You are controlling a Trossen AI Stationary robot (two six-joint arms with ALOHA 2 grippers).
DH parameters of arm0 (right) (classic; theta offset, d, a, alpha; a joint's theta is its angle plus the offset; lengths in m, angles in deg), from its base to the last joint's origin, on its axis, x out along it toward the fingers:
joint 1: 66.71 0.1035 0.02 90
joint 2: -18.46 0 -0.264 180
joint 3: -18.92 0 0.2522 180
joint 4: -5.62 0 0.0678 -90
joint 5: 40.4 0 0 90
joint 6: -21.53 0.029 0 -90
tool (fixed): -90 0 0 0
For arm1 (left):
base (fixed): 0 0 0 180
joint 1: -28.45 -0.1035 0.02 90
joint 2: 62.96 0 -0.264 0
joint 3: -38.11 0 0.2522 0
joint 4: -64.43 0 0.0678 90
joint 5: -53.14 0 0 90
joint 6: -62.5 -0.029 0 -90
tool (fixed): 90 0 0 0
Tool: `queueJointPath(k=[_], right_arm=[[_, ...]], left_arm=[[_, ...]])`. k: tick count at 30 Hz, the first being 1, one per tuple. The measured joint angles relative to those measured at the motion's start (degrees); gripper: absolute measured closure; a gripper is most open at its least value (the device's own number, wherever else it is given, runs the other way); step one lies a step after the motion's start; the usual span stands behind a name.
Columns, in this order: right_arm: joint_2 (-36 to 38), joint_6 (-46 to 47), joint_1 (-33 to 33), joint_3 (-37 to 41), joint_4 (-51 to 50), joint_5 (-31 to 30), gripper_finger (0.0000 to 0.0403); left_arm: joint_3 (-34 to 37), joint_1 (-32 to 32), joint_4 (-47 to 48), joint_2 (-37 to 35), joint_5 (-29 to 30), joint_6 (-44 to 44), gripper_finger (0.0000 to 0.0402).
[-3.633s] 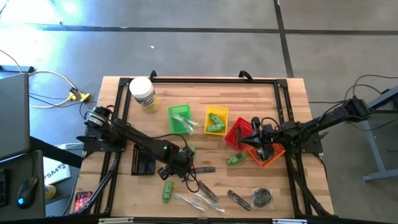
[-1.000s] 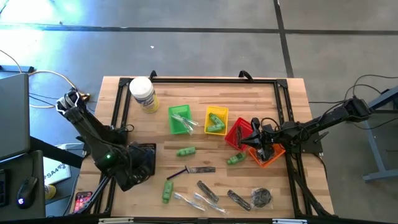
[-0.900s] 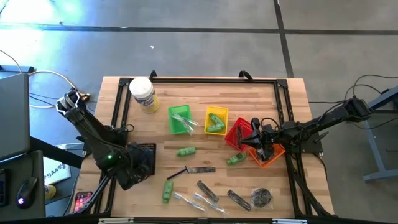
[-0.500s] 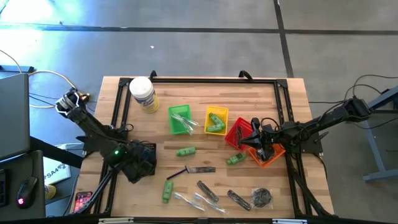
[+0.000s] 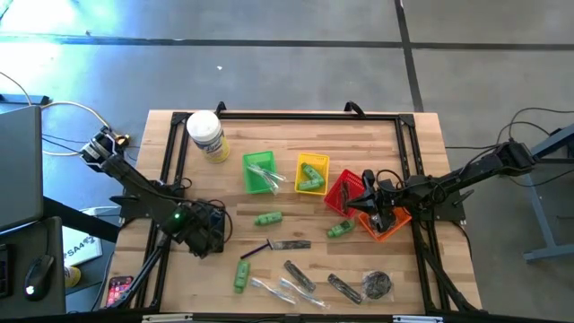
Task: Pick & Place Travel size toiletries
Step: Put the blue razor into the black bin, then put the black hair comb into the red bin
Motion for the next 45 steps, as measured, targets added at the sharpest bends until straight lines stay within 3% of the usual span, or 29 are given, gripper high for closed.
queueJointPath(k=[7,18,34,37,40,45], right_arm=[[-0.01,0.0,0.01,0.0,-0.02,0.0,0.0399],[0.01,0.0,0.01,0.0,-0.04,0.0,0.0399],[0.0,0.42,0.01,0.0,-0.04,0.04,0.0399],[-0.01,0.44,0.0,0.0,-0.06,0.04,0.0399],[-0.01,0.42,-0.01,0.0,-0.09,0.04,0.0399],[-0.01,0.44,0.0,0.0,-0.07,-0.06,0.0399]], left_arm=[[4.13,0.0,-4.7,0.02,-2.19,0.59,0.0368],[4.63,0.02,-5.13,0.02,-2.19,0.29,0.0365],[4.1,0.02,-4.33,0.0,-2.08,-3.13,0.0243],[1.9,0.02,-3.11,-0.23,-1.77,-6.56,0.0236],[-2.24,0.03,-2.9,-0.8,3.29,-11.63,0.0235],[-11.7,0.02,-4.73,-1.37,14.47,-32.0,0.0246]])
